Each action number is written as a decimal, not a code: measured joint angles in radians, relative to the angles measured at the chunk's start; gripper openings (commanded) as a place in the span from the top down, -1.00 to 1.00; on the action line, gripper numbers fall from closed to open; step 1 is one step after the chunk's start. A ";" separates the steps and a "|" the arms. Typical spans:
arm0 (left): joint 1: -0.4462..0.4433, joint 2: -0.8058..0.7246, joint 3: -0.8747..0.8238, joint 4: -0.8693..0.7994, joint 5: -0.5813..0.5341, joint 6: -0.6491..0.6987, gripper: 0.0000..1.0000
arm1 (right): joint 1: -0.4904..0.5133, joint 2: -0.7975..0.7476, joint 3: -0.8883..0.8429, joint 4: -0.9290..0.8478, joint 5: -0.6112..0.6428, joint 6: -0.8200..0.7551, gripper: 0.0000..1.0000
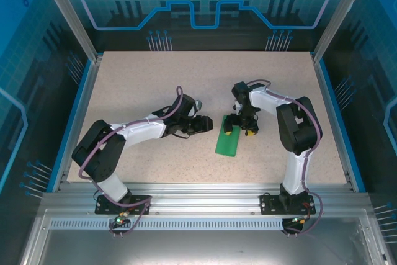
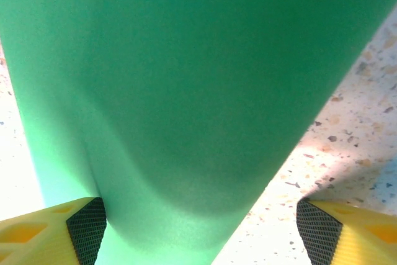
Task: Fold a paper plane with a square sheet of paper (pick it up from the middle)
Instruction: Hold the square sheet of paper at the center of the table.
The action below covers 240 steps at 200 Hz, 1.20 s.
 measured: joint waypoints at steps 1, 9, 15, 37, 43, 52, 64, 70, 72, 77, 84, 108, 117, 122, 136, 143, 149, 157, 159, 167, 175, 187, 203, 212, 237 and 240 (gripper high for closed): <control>0.000 0.000 0.000 0.000 0.000 0.000 0.08 | 0.000 0.000 0.000 0.000 0.000 0.000 -0.70; 0.000 0.004 0.000 0.000 0.004 -0.002 0.13 | 0.000 0.000 0.000 0.000 0.000 0.001 -0.70; 0.000 0.007 0.000 0.001 0.007 -0.002 0.17 | 0.000 0.001 0.000 0.000 0.001 0.003 -0.70; 0.000 0.017 0.000 0.001 0.023 -0.008 0.31 | 0.000 0.001 0.000 0.000 0.003 0.004 -0.70; 0.000 0.020 0.000 0.001 0.028 -0.007 0.37 | 0.000 0.001 0.000 0.000 0.003 0.004 -0.70; 0.000 0.027 0.001 0.001 0.035 -0.006 0.47 | 0.000 0.001 0.000 0.000 0.003 0.004 -0.70; -0.001 0.042 0.003 0.003 0.048 -0.009 0.62 | 0.000 0.001 0.000 0.000 0.003 0.004 -0.70; -0.002 0.051 0.006 0.002 0.054 -0.009 0.71 | 0.000 0.001 0.000 0.000 0.003 0.004 -0.70; -0.002 0.055 0.008 0.000 0.056 -0.005 0.75 | 0.000 0.001 0.000 0.000 0.003 0.004 -0.70; -0.003 0.064 0.013 0.001 0.059 -0.009 0.83 | 0.000 0.001 0.000 0.000 0.003 0.004 -0.70; -0.005 0.080 0.021 0.001 0.066 -0.011 0.97 | 0.000 0.001 0.000 0.000 0.003 0.004 -0.70; -0.020 0.124 0.052 0.000 0.087 -0.008 1.00 | 0.000 0.002 0.000 0.000 0.004 0.004 -0.70; -0.030 0.139 0.065 0.001 0.093 -0.008 1.00 | 0.000 0.002 0.000 0.000 0.005 0.004 -0.70; -0.035 0.146 0.071 0.000 0.096 -0.008 1.00 | 0.000 0.002 0.000 0.000 0.005 0.004 -0.70; -0.050 0.165 0.086 0.000 0.102 -0.008 1.00 | 0.000 0.002 0.000 0.000 0.005 0.004 -0.70; -0.056 0.172 0.093 0.000 0.106 -0.008 1.00 | 0.000 0.002 0.000 0.000 0.005 0.004 -0.70; -0.062 0.178 0.099 0.000 0.108 -0.008 1.00 | 0.000 0.002 0.000 0.000 0.005 0.004 -0.71; -0.067 0.184 0.106 0.000 0.108 -0.008 1.00 | 0.000 0.002 0.000 0.000 0.005 0.004 -0.71; -0.068 0.186 0.107 0.000 0.109 -0.008 1.00 | 0.000 0.002 0.000 0.000 0.005 0.004 -0.71; -0.072 0.193 0.114 0.000 0.112 -0.009 1.00 | 0.000 0.002 0.000 0.000 0.005 0.004 -0.71; -0.072 0.200 0.121 0.001 0.115 -0.009 1.00 | 0.000 0.003 0.000 0.000 0.005 0.004 -0.71; -0.074 0.213 0.130 0.001 0.116 -0.009 1.00 | 0.000 0.003 0.000 0.000 0.005 0.004 -0.70; -0.075 0.229 0.137 0.002 0.116 -0.009 1.00 | 0.000 0.003 0.000 0.000 0.005 0.004 -0.71; -0.076 0.238 0.140 0.000 0.117 -0.009 1.00 | 0.000 0.003 0.000 0.000 0.005 0.004 -0.70; -0.077 0.256 0.147 0.001 0.119 -0.013 1.00 | 0.000 0.003 0.000 0.000 0.005 0.004 -0.70; -0.077 0.258 0.147 0.001 0.119 -0.013 1.00 | 0.000 0.003 0.000 0.000 0.005 0.004 -0.71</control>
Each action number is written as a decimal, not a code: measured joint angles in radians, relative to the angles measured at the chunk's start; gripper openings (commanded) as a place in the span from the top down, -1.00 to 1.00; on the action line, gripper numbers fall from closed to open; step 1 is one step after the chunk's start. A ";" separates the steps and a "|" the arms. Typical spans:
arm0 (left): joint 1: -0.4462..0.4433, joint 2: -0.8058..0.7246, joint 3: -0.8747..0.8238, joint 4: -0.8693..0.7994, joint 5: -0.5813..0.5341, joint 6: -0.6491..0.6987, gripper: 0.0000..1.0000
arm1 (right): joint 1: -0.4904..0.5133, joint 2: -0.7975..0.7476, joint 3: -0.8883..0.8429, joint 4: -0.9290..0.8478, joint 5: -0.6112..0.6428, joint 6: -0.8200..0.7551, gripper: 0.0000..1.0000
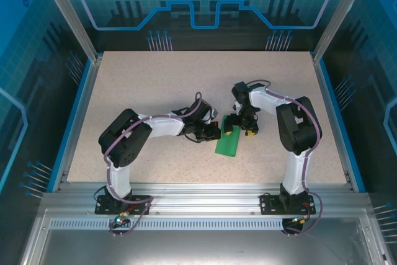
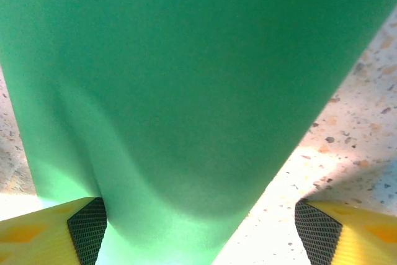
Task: Fold a paper plane with a square sheet of paper (pick it up from the middle)
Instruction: Hold the square sheet of paper at the center of the table, then fold the square sheet of paper in half at the center of the table.
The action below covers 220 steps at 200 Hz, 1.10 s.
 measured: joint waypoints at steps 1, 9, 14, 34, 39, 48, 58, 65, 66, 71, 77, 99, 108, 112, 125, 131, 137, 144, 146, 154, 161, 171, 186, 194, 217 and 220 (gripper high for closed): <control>0.000 0.001 0.000 0.000 0.000 0.000 1.00 | 0.000 0.000 0.000 0.000 0.000 0.000 -0.71; 0.000 0.008 0.003 -0.001 0.000 -0.003 1.00 | 0.000 0.000 0.000 0.000 0.000 0.000 -0.71; -0.001 0.013 0.005 0.001 0.000 -0.004 1.00 | 0.000 0.000 0.000 0.000 0.000 0.000 -0.70; -0.001 0.034 0.011 0.005 0.000 -0.013 1.00 | 0.000 0.000 0.000 0.001 0.000 0.003 -0.71; -0.001 0.037 0.011 0.006 0.000 -0.014 1.00 | 0.000 0.000 0.000 0.001 0.000 0.003 -0.71; -0.001 0.044 0.011 0.005 0.000 -0.015 1.00 | 0.000 0.000 0.000 0.001 0.000 0.003 -0.71; -0.001 0.048 0.011 0.006 0.000 -0.015 1.00 | 0.000 0.000 0.000 0.001 0.000 0.003 -0.71; -0.001 0.051 0.011 0.006 0.000 -0.016 1.00 | 0.000 0.000 0.000 0.002 0.000 0.003 -0.71; -0.001 0.051 0.011 0.006 0.000 -0.016 1.00 | 0.000 0.000 0.000 0.001 0.000 0.003 -0.71; -0.001 0.051 0.011 0.006 0.000 -0.018 1.00 | 0.000 0.000 0.000 0.002 0.000 0.003 -0.71; -0.001 0.051 0.011 0.005 0.000 -0.018 1.00 | 0.000 0.000 0.000 0.002 -0.001 0.003 -0.71; -0.001 0.051 0.011 0.005 0.000 -0.018 1.00 | 0.000 0.000 -0.001 0.003 -0.001 0.007 -0.75; -0.001 0.051 0.011 0.005 -0.001 -0.018 1.00 | 0.000 -0.003 -0.002 0.006 -0.003 0.011 -0.77; -0.001 0.051 0.011 0.005 -0.001 -0.018 1.00 | 0.000 -0.005 -0.004 0.009 -0.005 0.011 -0.81; -0.001 0.052 0.011 0.005 -0.001 -0.018 1.00 | 0.000 -0.027 -0.025 0.034 -0.020 0.016 -0.99; -0.001 0.052 0.011 0.005 -0.001 -0.018 1.00 | 0.000 -0.041 -0.037 0.051 -0.030 0.019 -0.99; -0.001 0.052 0.011 0.005 -0.001 -0.018 1.00 | -0.002 -0.059 -0.053 0.069 -0.037 0.025 -0.99; -0.001 0.052 0.011 0.005 -0.001 -0.018 1.00 | -0.006 -0.080 -0.073 0.090 -0.043 0.027 -0.99; -0.001 0.052 0.011 0.005 -0.001 -0.018 1.00 | -0.009 -0.089 -0.080 0.097 -0.044 0.030 -0.99; -0.001 0.052 0.011 0.005 -0.001 -0.018 1.00 | -0.022 -0.120 -0.105 0.120 -0.052 0.034 -0.99; -0.001 0.052 0.011 0.005 -0.001 -0.018 1.00 | -0.039 -0.156 -0.130 0.139 -0.060 0.039 -0.99; -0.001 0.052 0.011 0.005 -0.001 -0.018 1.00 | -0.066 -0.213 -0.164 0.169 -0.079 0.048 -0.95; -0.001 0.053 0.011 0.004 -0.001 -0.018 1.00 | -0.108 -0.307 -0.220 0.226 -0.124 0.065 -0.70; -0.001 0.053 0.011 0.005 -0.001 -0.018 1.00 | -0.129 -0.355 -0.252 0.262 -0.155 0.071 -0.44; -0.001 0.054 0.011 0.004 -0.001 -0.017 1.00 | -0.147 -0.425 -0.331 0.370 -0.263 0.107 0.07; -0.001 0.054 0.011 0.004 -0.001 -0.017 1.00 | -0.146 -0.426 -0.340 0.383 -0.278 0.109 0.13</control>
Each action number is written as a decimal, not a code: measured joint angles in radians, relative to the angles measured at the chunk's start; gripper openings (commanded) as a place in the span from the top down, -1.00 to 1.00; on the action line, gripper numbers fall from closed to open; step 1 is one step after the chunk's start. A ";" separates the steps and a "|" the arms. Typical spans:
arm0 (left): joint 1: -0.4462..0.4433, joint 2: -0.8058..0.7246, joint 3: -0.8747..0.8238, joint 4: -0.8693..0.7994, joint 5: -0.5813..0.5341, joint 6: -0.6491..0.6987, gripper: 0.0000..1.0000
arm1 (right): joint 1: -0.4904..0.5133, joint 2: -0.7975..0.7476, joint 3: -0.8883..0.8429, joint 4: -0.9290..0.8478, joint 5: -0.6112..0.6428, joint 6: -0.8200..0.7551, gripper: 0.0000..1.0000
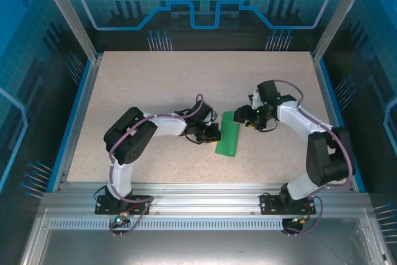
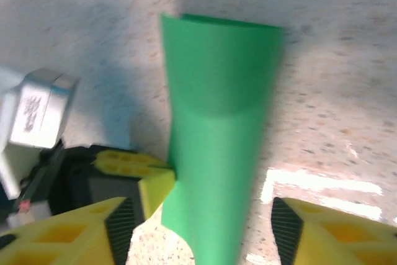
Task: Fold a paper plane with a square sheet of paper (pick it up from the middle)
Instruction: Fold the square sheet of paper in half at the center of the table.
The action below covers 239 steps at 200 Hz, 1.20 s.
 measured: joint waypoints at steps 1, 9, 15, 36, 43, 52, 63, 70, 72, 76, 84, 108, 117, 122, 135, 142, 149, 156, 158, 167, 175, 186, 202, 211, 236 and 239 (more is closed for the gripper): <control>0.000 0.000 0.000 0.000 0.000 0.000 1.00 | 0.000 0.000 -0.004 0.008 -0.007 -0.004 0.14; 0.000 0.000 0.000 -0.001 0.000 0.000 1.00 | 0.005 0.002 -0.025 0.040 -0.041 0.012 0.26; 0.000 0.001 0.003 -0.003 0.000 0.000 1.00 | 0.008 0.004 -0.040 0.061 -0.063 0.017 0.33; 0.000 0.007 0.011 -0.006 0.002 0.000 1.00 | 0.020 0.015 -0.081 0.132 -0.132 0.043 0.51; 0.000 0.010 0.014 -0.006 0.004 0.001 1.00 | 0.025 0.024 -0.086 0.148 -0.146 0.048 0.52; 0.000 0.013 0.018 -0.006 0.008 0.001 1.00 | 0.030 0.040 -0.087 0.167 -0.161 0.052 0.53; 0.000 0.015 0.021 -0.007 0.008 0.003 1.00 | 0.031 0.065 -0.091 0.197 -0.181 0.053 0.58; 0.000 0.015 0.021 -0.007 0.008 0.003 1.00 | 0.031 0.080 -0.099 0.219 -0.192 0.056 0.59; 0.000 0.015 0.021 -0.007 0.009 0.003 1.00 | 0.031 0.084 -0.101 0.220 -0.193 0.057 0.59; 0.000 0.015 0.021 -0.008 0.009 0.004 1.00 | 0.031 0.093 -0.106 0.226 -0.194 0.056 0.58; 0.000 0.015 0.023 -0.011 0.008 0.004 1.00 | 0.031 0.106 -0.114 0.232 -0.194 0.056 0.58; 0.000 0.018 0.029 -0.021 0.009 0.004 1.00 | 0.029 0.141 -0.143 0.247 -0.193 0.055 0.58; 0.000 0.018 0.031 -0.024 0.008 0.005 1.00 | 0.027 0.154 -0.150 0.254 -0.192 0.051 0.57; 0.000 0.018 0.032 -0.026 0.008 0.006 1.00 | 0.023 0.160 -0.155 0.260 -0.192 0.051 0.56; 0.000 0.019 0.032 -0.026 0.008 0.007 1.00 | 0.013 0.171 -0.170 0.276 -0.194 0.048 0.55; 0.000 0.019 0.032 -0.027 0.009 0.007 1.00 | 0.006 0.176 -0.179 0.285 -0.196 0.045 0.54; 0.000 0.019 0.032 -0.027 0.009 0.007 1.00 | 0.000 0.180 -0.187 0.293 -0.196 0.043 0.54; 0.000 0.020 0.033 -0.027 0.009 0.007 1.00 | -0.005 0.183 -0.195 0.303 -0.201 0.040 0.53; 0.000 0.020 0.033 -0.027 0.009 0.008 1.00 | -0.006 0.183 -0.196 0.304 -0.203 0.039 0.53; 0.000 0.020 0.034 -0.028 0.009 0.008 1.00 | -0.010 0.183 -0.201 0.313 -0.210 0.033 0.51; 0.000 0.020 0.034 -0.028 0.009 0.008 1.00 | -0.014 0.183 -0.208 0.322 -0.218 0.032 0.49; 0.000 0.020 0.034 -0.028 0.009 0.008 1.00 | -0.021 0.182 -0.216 0.336 -0.234 0.025 0.47; 0.000 0.021 0.034 -0.028 0.009 0.009 1.00 | -0.027 0.182 -0.219 0.343 -0.252 0.018 0.46; 0.000 0.022 0.037 -0.032 0.009 0.014 1.00 | -0.029 0.182 -0.220 0.343 -0.256 0.014 0.45; 0.000 0.024 0.042 -0.035 0.012 0.026 1.00 | -0.031 0.138 -0.238 0.332 -0.244 0.013 0.42; 0.000 0.025 0.043 -0.036 0.012 0.026 1.00 | -0.031 0.126 -0.241 0.327 -0.243 0.013 0.41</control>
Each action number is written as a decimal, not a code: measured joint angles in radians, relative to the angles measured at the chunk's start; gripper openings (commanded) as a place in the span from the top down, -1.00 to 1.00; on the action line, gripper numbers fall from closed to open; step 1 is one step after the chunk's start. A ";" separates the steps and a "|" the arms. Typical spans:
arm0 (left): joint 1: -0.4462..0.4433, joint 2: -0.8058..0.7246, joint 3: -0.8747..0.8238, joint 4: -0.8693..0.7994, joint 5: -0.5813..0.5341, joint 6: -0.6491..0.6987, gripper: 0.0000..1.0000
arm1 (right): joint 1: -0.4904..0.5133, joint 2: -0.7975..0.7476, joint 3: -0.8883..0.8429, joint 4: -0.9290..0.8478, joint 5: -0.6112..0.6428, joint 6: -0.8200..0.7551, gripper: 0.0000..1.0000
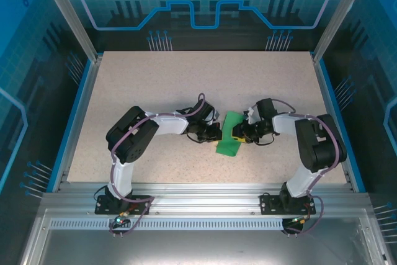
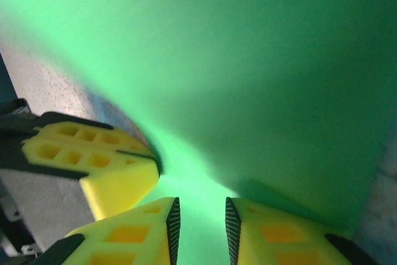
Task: Fold a paper plane with a square sheet of paper (pick it up from the middle)
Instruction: Fold the square sheet of paper in half at the center of the table.
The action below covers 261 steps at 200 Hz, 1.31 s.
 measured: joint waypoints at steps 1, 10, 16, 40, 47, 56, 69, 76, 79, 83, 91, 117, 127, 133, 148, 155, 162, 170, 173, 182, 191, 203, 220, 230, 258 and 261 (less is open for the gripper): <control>0.000 0.000 0.000 0.000 0.000 0.000 1.00 | 0.000 -0.002 -0.001 -0.002 0.000 0.000 0.41; 0.000 0.001 0.001 -0.002 0.000 0.000 1.00 | -0.003 -0.042 -0.008 -0.015 0.000 -0.002 0.39; 0.000 0.001 0.002 -0.004 0.000 0.000 1.00 | -0.004 -0.071 -0.011 -0.023 -0.001 -0.002 0.39; 0.000 0.002 0.004 -0.007 0.000 0.000 1.00 | -0.001 -0.152 -0.011 -0.029 -0.002 -0.003 0.38; 0.000 0.003 0.006 -0.008 0.000 0.001 1.00 | 0.004 -0.157 -0.011 -0.029 -0.002 -0.002 0.39; 0.000 0.003 0.008 -0.012 0.000 0.001 1.00 | 0.014 -0.153 -0.012 -0.029 0.000 0.000 0.40; 0.000 0.003 0.010 -0.015 0.001 0.001 1.00 | 0.032 -0.135 -0.020 -0.029 0.010 0.004 0.41; 0.000 0.003 0.010 -0.015 0.000 0.001 1.00 | 0.038 -0.121 -0.027 -0.028 0.018 0.006 0.41; 0.000 0.003 0.010 -0.015 0.000 0.001 1.00 | 0.041 -0.113 -0.032 -0.028 0.020 0.006 0.41; 0.000 0.003 0.010 -0.016 0.001 0.001 1.00 | 0.042 -0.105 -0.037 -0.027 0.024 0.009 0.41; 0.000 0.003 0.010 -0.016 0.001 0.001 1.00 | 0.044 -0.087 -0.049 -0.028 0.034 0.010 0.41; 0.000 0.004 0.010 -0.017 0.001 0.001 1.00 | 0.042 -0.048 -0.061 -0.027 0.056 0.009 0.41; 0.000 0.004 0.010 -0.018 0.001 0.003 1.00 | 0.042 -0.047 -0.061 -0.027 0.059 0.008 0.41; 0.000 0.004 0.011 -0.018 0.001 0.004 1.00 | 0.042 -0.047 -0.060 -0.029 0.060 0.009 0.41; 0.000 0.004 0.011 -0.018 0.001 0.004 1.00 | 0.042 -0.048 -0.057 -0.032 0.060 0.009 0.40; 0.000 0.004 0.011 -0.018 0.001 0.004 1.00 | 0.043 -0.052 -0.057 -0.034 0.060 0.009 0.40; 0.000 0.004 0.011 -0.018 0.001 0.004 1.00 | 0.045 -0.060 -0.057 -0.040 0.066 0.009 0.40; 0.000 0.004 0.011 -0.019 0.001 0.004 1.00 | 0.047 -0.072 -0.057 -0.052 0.071 0.009 0.40; 0.000 0.004 0.011 -0.018 0.001 0.004 1.00 | 0.048 -0.079 -0.057 -0.057 0.072 0.009 0.41; 0.000 0.004 0.011 -0.019 0.001 0.004 1.00 | 0.053 -0.099 -0.058 -0.069 0.071 0.008 0.41; 0.000 0.004 0.011 -0.019 0.001 0.004 1.00 | 0.064 -0.120 -0.058 -0.078 0.072 0.009 0.41; 0.000 0.004 0.011 -0.019 0.001 0.004 1.00 | 0.086 -0.143 -0.058 -0.085 0.072 0.009 0.41; 0.000 0.004 0.011 -0.019 0.001 0.004 1.00 | 0.111 -0.153 -0.066 -0.084 0.071 0.010 0.41; 0.000 0.004 0.012 -0.019 0.001 0.004 1.00 | 0.118 -0.152 -0.078 -0.083 0.074 0.011 0.41; 0.000 0.004 0.011 -0.019 0.001 0.004 1.00 | 0.119 -0.121 -0.109 -0.081 0.097 0.013 0.41; 0.000 0.004 0.011 -0.019 0.001 0.004 1.00 | 0.119 -0.117 -0.110 -0.080 0.094 0.013 0.41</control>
